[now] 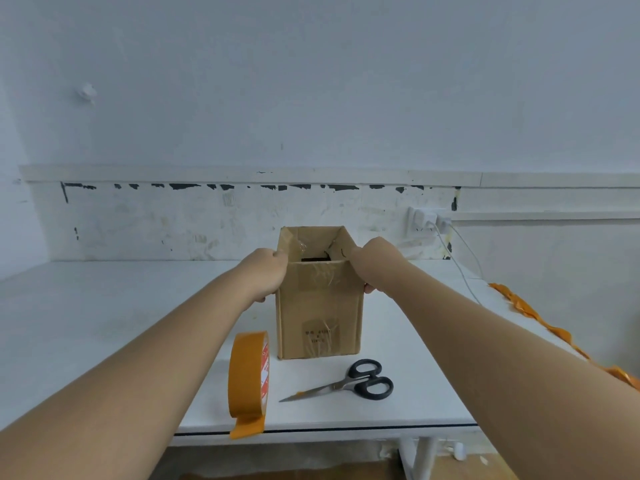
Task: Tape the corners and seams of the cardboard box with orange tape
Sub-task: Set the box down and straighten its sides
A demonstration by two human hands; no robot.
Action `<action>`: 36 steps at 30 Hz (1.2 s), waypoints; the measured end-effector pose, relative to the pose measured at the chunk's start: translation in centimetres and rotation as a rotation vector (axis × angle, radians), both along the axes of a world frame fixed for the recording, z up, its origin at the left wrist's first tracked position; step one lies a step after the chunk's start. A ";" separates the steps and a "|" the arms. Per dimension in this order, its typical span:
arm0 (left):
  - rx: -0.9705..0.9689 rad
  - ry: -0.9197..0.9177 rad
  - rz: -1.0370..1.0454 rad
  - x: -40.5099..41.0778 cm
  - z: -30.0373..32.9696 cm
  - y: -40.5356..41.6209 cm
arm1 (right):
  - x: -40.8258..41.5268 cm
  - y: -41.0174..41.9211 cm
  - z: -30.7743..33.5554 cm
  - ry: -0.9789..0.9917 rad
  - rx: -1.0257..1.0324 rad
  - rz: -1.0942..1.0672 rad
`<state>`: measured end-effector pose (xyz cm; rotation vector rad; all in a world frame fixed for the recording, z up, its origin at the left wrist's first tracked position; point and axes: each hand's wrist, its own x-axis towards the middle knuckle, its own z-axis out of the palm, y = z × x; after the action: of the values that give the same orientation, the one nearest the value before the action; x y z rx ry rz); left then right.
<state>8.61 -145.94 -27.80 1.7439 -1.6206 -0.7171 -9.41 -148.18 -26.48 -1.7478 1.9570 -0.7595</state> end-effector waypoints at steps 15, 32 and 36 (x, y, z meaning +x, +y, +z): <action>0.018 -0.049 -0.024 0.6 0.1 0.0 | 0.0 -0.1 0.0 0.006 0.018 -0.054; -0.136 0.063 -0.179 3.3 -0.5 0.6 | -2.2 -0.4 -0.5 -0.091 -0.185 0.019; -0.312 -0.087 -0.179 4.2 -1.2 0.8 | -3.3 -0.1 -0.4 -0.139 -0.395 0.027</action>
<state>12.85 -145.16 -29.03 1.4367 -1.8541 -0.4432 -12.75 -148.26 -26.88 -1.8703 1.7750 -1.2925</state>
